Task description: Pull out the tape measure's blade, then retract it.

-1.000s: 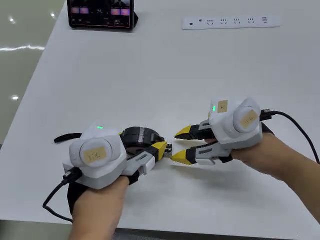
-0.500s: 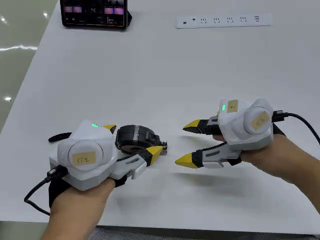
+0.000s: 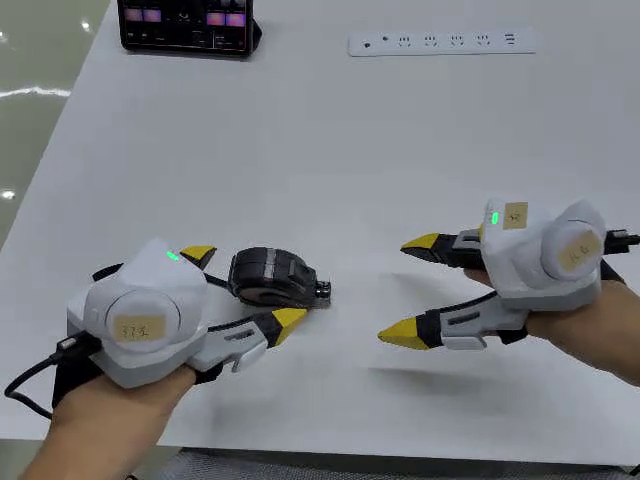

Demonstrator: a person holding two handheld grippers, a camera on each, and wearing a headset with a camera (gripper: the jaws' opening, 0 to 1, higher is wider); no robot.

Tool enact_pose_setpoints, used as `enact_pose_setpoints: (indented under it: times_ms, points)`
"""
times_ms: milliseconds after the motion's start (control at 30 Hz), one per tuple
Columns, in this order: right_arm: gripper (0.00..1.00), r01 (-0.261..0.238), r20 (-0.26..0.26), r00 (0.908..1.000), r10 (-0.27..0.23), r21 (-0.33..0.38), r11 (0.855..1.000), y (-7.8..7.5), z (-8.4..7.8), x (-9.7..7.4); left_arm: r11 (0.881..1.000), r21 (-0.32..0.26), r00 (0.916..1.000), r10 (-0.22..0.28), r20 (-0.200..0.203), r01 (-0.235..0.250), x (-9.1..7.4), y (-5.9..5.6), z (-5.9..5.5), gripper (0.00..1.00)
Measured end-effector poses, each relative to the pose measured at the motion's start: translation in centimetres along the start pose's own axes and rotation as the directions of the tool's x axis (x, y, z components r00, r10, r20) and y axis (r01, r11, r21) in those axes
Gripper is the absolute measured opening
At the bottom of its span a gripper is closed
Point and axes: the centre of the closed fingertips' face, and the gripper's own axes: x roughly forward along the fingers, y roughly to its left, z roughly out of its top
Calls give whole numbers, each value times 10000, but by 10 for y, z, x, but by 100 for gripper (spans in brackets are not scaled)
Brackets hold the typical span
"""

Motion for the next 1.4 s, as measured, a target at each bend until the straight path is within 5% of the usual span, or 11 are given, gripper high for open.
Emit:
enact_pose_setpoints:
  times_ms: [367,833,1400]
  points:
    - [73,645,-213,9977,-641,217,9977,0,-13,-24,9973,611,9989,-379,-282,395,-10,-4,-9,73]
    - [81,1120,-170,9936,-1114,414,9928,1,-25,-48,9957,472,9957,-770,-518,795,-21,1,-25,79]
    - [83,1343,-471,9903,-1304,942,9865,10,-43,-71,9895,672,9908,-1244,-541,1279,-31,-1,-27,90]
